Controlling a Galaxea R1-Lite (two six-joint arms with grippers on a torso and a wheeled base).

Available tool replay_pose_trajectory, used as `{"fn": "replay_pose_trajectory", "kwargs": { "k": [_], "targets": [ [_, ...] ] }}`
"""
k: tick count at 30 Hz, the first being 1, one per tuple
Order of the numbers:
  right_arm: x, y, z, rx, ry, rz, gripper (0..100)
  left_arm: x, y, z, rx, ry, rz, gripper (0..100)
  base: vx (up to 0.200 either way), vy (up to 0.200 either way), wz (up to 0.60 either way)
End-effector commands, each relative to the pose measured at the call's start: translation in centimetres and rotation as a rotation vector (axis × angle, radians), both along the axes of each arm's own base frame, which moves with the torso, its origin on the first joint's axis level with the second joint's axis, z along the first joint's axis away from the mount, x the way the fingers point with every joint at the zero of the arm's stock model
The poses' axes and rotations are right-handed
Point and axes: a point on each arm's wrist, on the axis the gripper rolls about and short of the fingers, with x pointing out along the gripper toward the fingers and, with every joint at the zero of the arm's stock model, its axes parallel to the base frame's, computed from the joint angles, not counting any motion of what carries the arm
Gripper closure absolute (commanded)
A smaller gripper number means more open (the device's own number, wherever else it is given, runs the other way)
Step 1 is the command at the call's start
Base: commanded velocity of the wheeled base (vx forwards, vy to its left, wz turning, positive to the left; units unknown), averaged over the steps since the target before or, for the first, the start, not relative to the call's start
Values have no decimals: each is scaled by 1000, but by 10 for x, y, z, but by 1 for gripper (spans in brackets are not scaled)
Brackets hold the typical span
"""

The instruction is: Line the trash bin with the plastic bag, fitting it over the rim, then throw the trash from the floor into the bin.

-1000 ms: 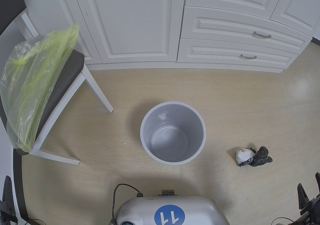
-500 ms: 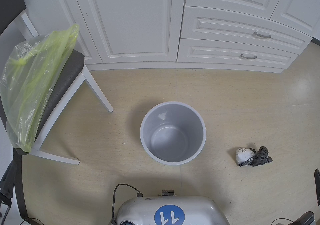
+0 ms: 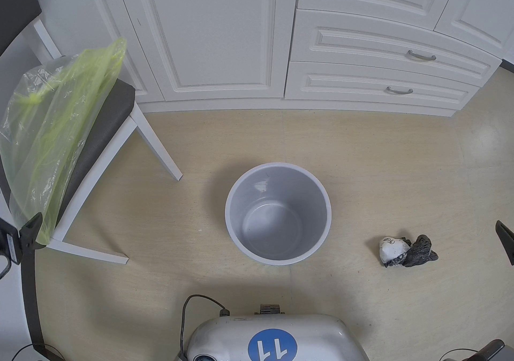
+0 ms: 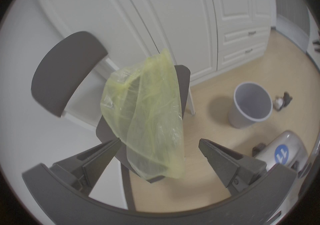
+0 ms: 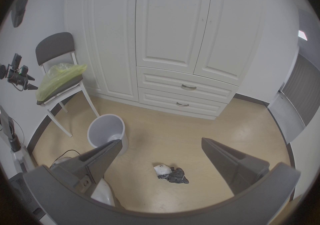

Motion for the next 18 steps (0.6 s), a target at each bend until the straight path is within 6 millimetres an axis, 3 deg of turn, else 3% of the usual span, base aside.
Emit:
{"fn": "replay_pose_trajectory", "kwargs": {
  "k": [1, 10, 18],
  "targets": [
    [12, 0, 6, -30, 18, 3, 0, 39, -3, 4, 118, 114, -19, 0, 0, 0, 0],
    [8, 0, 3, -86, 13, 11, 0, 54, -7, -4, 283, 210, -7, 0, 0, 0, 0],
    [4, 0, 1, -126, -5, 14, 0, 68, -13, 0, 394, 169, 35, 0, 0, 0, 0]
  ]
}}
